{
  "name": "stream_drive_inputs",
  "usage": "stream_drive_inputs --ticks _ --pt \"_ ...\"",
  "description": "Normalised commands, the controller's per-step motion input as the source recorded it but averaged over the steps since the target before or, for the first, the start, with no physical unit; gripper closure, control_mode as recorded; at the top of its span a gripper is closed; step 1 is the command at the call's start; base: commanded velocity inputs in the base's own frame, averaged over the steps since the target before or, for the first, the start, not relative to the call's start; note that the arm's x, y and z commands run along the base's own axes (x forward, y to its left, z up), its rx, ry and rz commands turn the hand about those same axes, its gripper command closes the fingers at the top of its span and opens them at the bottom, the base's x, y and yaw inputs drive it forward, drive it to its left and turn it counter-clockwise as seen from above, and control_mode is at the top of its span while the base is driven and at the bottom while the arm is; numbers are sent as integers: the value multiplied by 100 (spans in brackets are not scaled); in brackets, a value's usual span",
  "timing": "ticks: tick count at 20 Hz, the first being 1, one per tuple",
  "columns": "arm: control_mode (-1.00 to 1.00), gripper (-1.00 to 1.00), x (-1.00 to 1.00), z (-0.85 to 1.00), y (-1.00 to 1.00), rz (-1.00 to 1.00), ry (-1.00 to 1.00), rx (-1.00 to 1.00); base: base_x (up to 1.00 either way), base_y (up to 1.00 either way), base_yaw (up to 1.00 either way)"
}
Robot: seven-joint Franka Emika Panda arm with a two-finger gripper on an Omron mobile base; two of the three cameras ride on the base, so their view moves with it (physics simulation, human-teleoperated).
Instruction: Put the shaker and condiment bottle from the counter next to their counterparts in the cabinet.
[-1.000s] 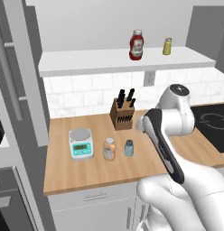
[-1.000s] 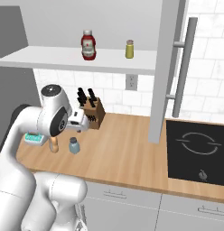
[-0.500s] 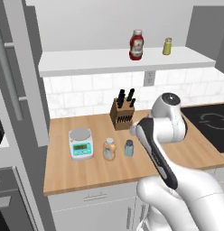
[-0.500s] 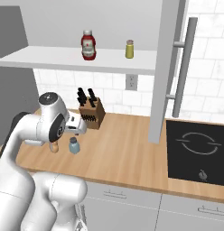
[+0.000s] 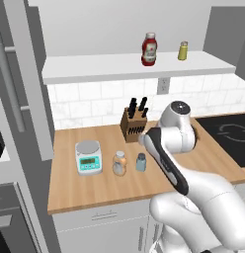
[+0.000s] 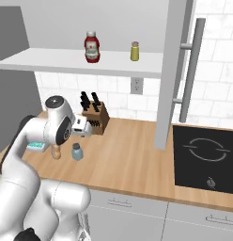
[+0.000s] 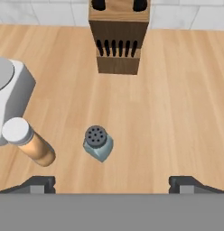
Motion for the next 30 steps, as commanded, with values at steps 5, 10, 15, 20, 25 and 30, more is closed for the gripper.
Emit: stream_drive_inputs --ticks 5,10,15,20,25,30 --pt "-100 -100 15 -3 8 0 10 0 0 0 0" --pt "-100 -100 7 -4 9 0 15 0 0 0 0" --pt "-100 -100 4 -5 10 0 12 0 0 0 0" --pt "-100 -100 11 -8 9 0 3 -1 0 0 0" --pt "-100 -100 12 -16 6 0 0 -2 0 0 0" --pt "-100 -100 8 -19 3 0 0 -1 0 0 0"
